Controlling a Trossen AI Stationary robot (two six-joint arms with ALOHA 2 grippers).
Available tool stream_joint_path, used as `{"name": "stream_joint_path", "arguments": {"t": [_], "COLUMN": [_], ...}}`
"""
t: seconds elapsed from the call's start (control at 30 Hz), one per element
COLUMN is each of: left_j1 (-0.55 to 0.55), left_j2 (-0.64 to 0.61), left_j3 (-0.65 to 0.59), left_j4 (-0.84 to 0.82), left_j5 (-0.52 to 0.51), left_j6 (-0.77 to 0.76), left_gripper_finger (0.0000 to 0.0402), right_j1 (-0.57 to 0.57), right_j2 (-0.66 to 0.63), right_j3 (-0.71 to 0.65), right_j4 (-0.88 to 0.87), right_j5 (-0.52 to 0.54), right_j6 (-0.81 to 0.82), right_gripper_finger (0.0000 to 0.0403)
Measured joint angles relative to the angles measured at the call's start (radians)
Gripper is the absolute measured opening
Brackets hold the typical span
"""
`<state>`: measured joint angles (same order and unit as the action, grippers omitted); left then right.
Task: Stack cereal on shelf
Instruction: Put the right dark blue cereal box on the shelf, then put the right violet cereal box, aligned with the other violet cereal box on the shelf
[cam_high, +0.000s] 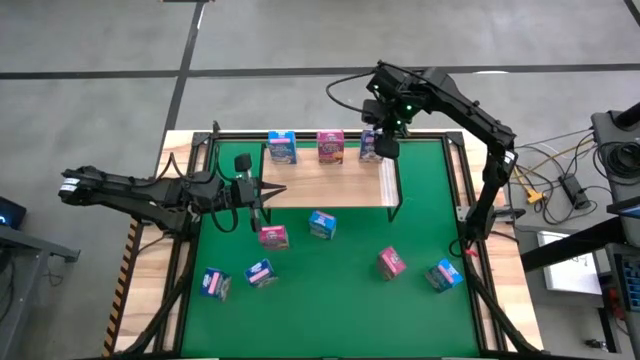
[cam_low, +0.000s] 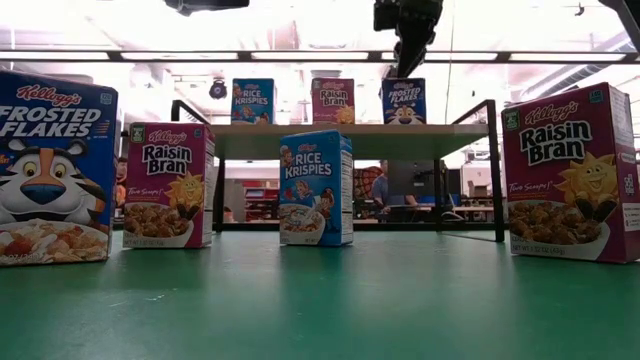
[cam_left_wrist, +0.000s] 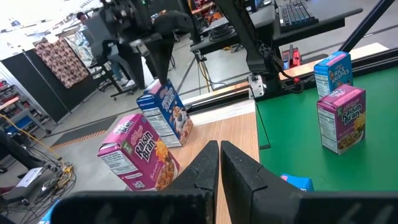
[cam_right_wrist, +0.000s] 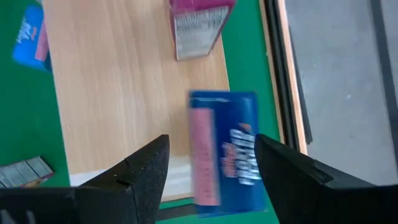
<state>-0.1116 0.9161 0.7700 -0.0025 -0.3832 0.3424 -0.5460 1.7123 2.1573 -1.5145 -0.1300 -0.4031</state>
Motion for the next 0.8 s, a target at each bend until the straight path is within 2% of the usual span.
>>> {"name": "stream_joint_path", "arguments": {"t": [0.2, 0.4, 0.67, 0.8], "left_j1": [0.000, 0.000, 0.000, 0.000], "left_j2": [0.000, 0.000, 0.000, 0.000], "left_j3": [0.000, 0.000, 0.000, 0.000], "left_j4": [-0.001, -0.016, -0.017, -0.023], "left_j5": [0.000, 0.000, 0.000, 0.000], "left_j6": [0.000, -0.004, -0.047, -0.079], "left_gripper_finger": [0.0000, 0.0000, 0.0000, 0.0000], "right_j1": [0.067, 0.191, 0.449, 0.589], "right_j2": [0.000, -0.002, -0.018, -0.018], "right_j3": [0.086, 0.153, 0.114, 0.055], "right_j4": [-0.003, -0.028, -0.006, 0.053], "right_j5": [-0.001, -0.001, 0.001, 0.091], "right_j6": [0.104, 0.221, 0.304, 0.351], "right_gripper_finger": [0.0216, 0.0195, 0.0137, 0.0098]}}
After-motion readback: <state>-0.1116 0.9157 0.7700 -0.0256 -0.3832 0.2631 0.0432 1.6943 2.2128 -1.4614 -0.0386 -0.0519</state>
